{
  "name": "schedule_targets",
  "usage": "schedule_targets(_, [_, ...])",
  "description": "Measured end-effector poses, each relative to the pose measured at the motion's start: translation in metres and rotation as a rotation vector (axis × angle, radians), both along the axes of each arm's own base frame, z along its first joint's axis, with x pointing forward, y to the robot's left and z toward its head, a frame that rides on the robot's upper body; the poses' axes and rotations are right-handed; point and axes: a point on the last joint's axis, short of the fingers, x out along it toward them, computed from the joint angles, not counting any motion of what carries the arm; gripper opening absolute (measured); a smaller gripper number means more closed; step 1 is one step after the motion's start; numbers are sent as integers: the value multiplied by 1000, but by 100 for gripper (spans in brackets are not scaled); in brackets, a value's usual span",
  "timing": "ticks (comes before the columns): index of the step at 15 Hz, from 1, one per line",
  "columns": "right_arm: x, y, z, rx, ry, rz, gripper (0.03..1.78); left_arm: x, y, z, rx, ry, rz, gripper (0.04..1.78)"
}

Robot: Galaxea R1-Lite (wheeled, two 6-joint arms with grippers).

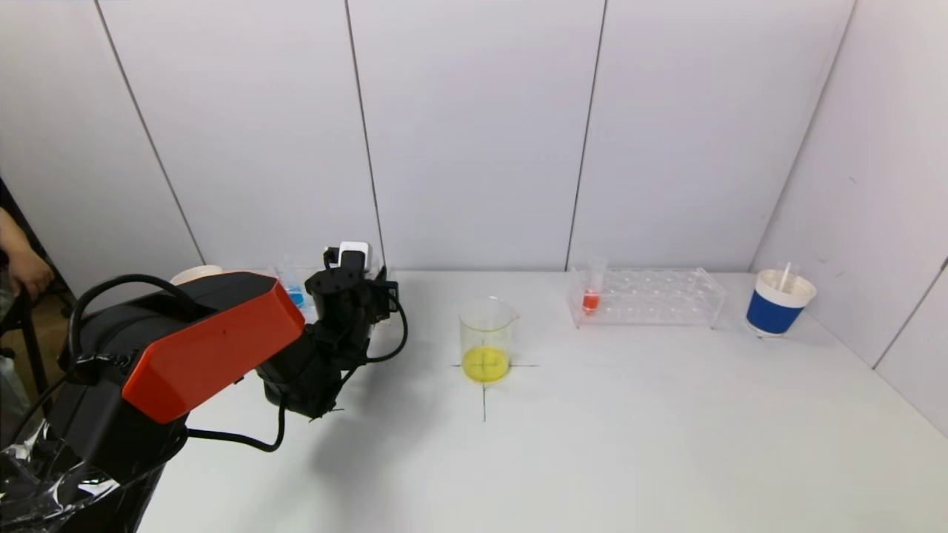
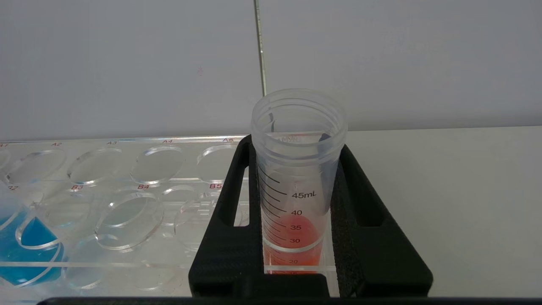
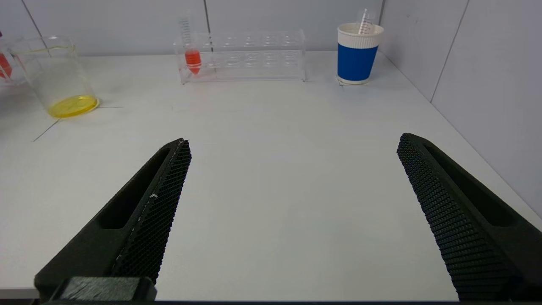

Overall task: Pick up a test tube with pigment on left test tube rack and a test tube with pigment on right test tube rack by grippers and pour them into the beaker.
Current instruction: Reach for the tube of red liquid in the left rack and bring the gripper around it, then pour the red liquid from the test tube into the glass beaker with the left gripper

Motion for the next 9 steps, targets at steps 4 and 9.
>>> schedule_targets(4, [0, 0, 0, 0, 0, 0, 177, 0, 0, 0, 0, 0, 1, 46])
schedule_targets(9, [0, 0, 0, 0, 0, 0, 177, 0, 0, 0, 0, 0, 1, 46])
